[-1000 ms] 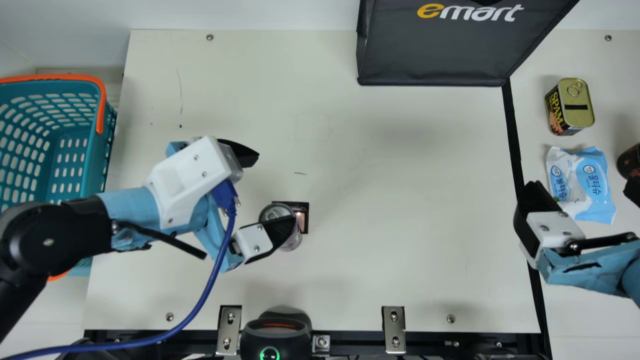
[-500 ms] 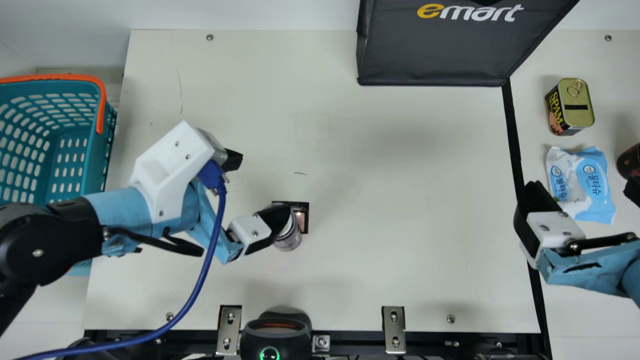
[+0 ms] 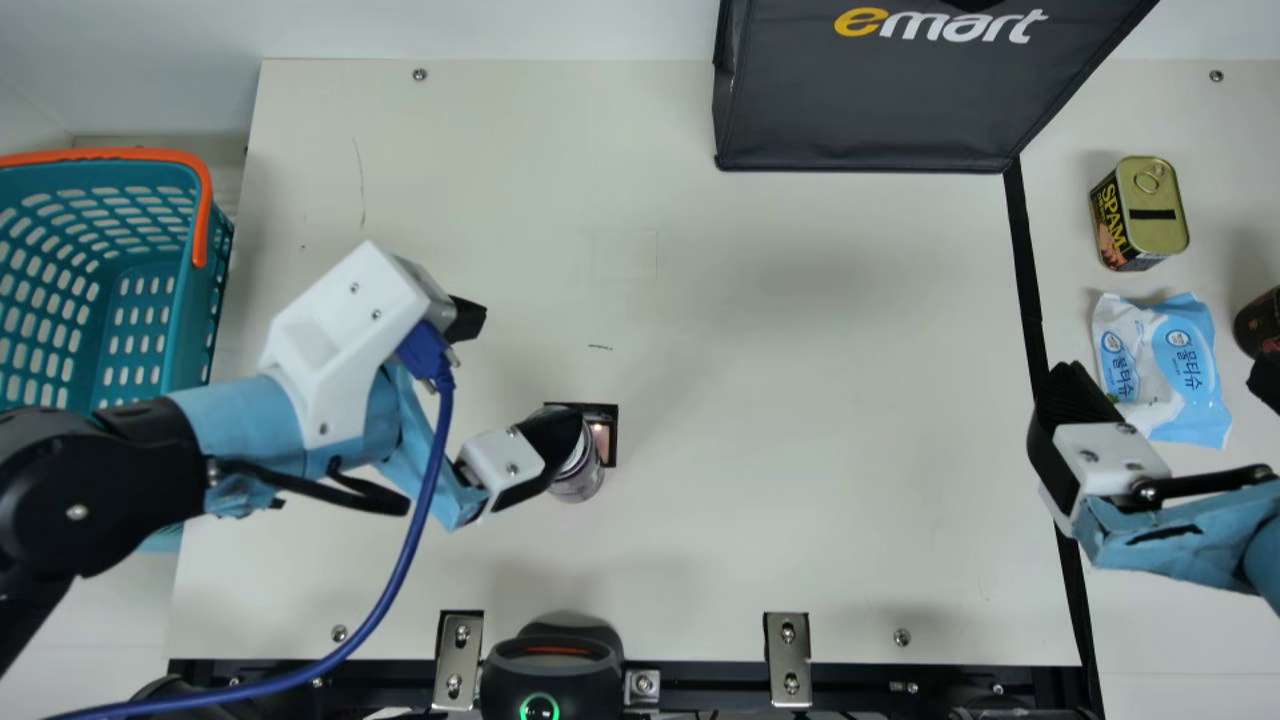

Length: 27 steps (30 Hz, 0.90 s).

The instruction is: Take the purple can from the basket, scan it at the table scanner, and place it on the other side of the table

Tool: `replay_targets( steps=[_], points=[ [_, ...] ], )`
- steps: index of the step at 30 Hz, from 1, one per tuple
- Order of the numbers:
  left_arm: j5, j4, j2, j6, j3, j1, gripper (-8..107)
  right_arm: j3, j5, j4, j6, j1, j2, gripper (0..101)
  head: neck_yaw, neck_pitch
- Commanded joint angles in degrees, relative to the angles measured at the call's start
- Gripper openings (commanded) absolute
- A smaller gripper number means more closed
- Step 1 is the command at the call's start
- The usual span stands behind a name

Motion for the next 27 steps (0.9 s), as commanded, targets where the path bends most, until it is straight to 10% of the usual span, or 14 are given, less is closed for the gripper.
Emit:
replay_targets(
  steps=[1,27],
  points=[
    [-0.71,0.77,0.04,-1.36,0.42,-0.68,90,0.0,0.0,0.0,0.0,0.0,0.0,95,0.0,-1.66],
    [-10.9,10.86,-3.69,-17.18,11.93,-13.4,90,0.0,0.0,0.0,0.0,0.0,0.0,95,0.0,-1.66]
  ],
)
